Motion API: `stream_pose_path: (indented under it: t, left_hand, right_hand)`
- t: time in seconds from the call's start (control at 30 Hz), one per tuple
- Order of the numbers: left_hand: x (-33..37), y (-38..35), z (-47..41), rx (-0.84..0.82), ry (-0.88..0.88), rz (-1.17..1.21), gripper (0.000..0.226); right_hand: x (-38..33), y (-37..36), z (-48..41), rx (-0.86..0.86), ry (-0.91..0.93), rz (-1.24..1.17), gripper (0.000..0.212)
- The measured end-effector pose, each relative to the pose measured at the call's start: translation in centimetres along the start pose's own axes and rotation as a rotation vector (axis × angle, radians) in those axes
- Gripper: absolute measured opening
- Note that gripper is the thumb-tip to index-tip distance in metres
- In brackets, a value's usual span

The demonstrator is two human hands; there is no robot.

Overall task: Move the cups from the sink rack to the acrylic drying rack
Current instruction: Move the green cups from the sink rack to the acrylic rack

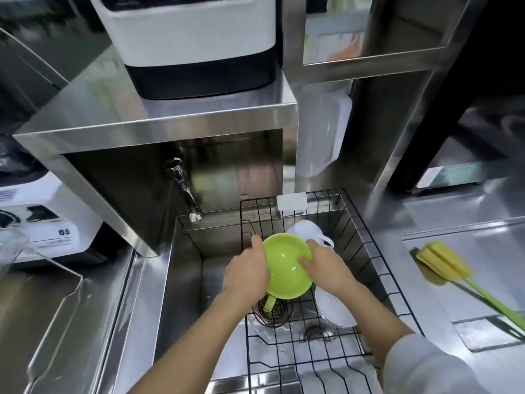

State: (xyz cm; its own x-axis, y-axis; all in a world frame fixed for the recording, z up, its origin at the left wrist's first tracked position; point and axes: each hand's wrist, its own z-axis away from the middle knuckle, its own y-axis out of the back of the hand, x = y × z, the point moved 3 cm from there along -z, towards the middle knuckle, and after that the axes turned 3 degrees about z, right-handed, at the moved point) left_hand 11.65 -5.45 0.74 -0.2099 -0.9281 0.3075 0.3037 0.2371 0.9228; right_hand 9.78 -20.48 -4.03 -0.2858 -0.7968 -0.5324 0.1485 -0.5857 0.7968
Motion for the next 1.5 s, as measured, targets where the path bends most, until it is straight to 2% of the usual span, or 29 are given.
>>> stream_pose_path:
  t: [0.1,0.23,0.37,0.5,0.63,0.7,0.8,0.87,0.93,0.97,1.07,1.13,1.2,1.33,1.5]
  left_hand:
    - [-0.2,0.8,0.5,0.091,0.013,0.123,0.025]
    - [-1.4,2.1,1.2,0.214,0.022,0.266,0.023]
    - [-3.9,3.6,2.4,0.331,0.034,0.456,0.019]
    - [-6.8,5.7,3.7,0.448,-0.027,0.702,0.011]
    - [-9.3,7.2,5.2,0.434,-0.095,0.985,0.017]
    - [-10.7,8.3,6.2,0.448,-0.099,1.073,0.014]
    - [-12.7,10.9,7.8,0.520,-0.096,1.145,0.019]
    - [-14.0,13.3,9.3,0.506,-0.079,1.205,0.020]
    - [-15.4,15.5,10.8,0.399,-0.030,1.278,0.008]
    - [-16.4,16.5,11.5,0.317,-0.003,1.319,0.019]
    - [-19.0,18.8,13.4,0.152,0.014,1.395,0.079]
    - [-21.0,20.0,14.2,0.172,-0.020,1.431,0.101]
    - [-22.9,21.0,15.1,0.249,-0.077,1.485,0.108]
    - [-27.6,22.9,16.9,0.438,-0.130,1.571,0.095]
    - [-34.3,24.8,18.9,0.592,-0.178,1.630,0.067]
  right_hand:
    - [-1.0,1.2,0.4,0.086,0.025,-0.198,0.020]
    - [-3.1,2.1,1.0,0.182,0.082,-0.229,0.017]
    - [-6.5,3.5,1.8,0.179,0.219,-0.374,0.023]
    - [-10.9,4.4,3.8,0.081,0.414,-0.625,0.028]
    - [-15.1,3.7,5.2,-0.121,0.513,-0.821,0.058]
    - [-17.4,3.2,5.9,-0.175,0.554,-0.865,0.062]
    - [-21.1,2.7,7.1,-0.116,0.621,-0.854,0.050]
    - [-23.8,2.3,7.9,-0.050,0.650,-0.839,0.055]
    - [-26.6,1.6,8.8,0.033,0.683,-0.762,0.065]
    - [-28.0,1.2,9.2,0.075,0.699,-0.696,0.067]
    - [-32.2,-0.6,10.4,0.122,0.743,-0.522,0.078]
    - [-35.1,-1.8,11.1,0.128,0.800,-0.460,0.085]
    - [-38.0,-3.0,11.7,0.142,0.873,-0.406,0.086]
    - [-43.3,-4.8,12.4,0.045,0.962,-0.335,0.089]
    - [-49.3,-6.8,12.5,-0.241,1.032,-0.301,0.089]
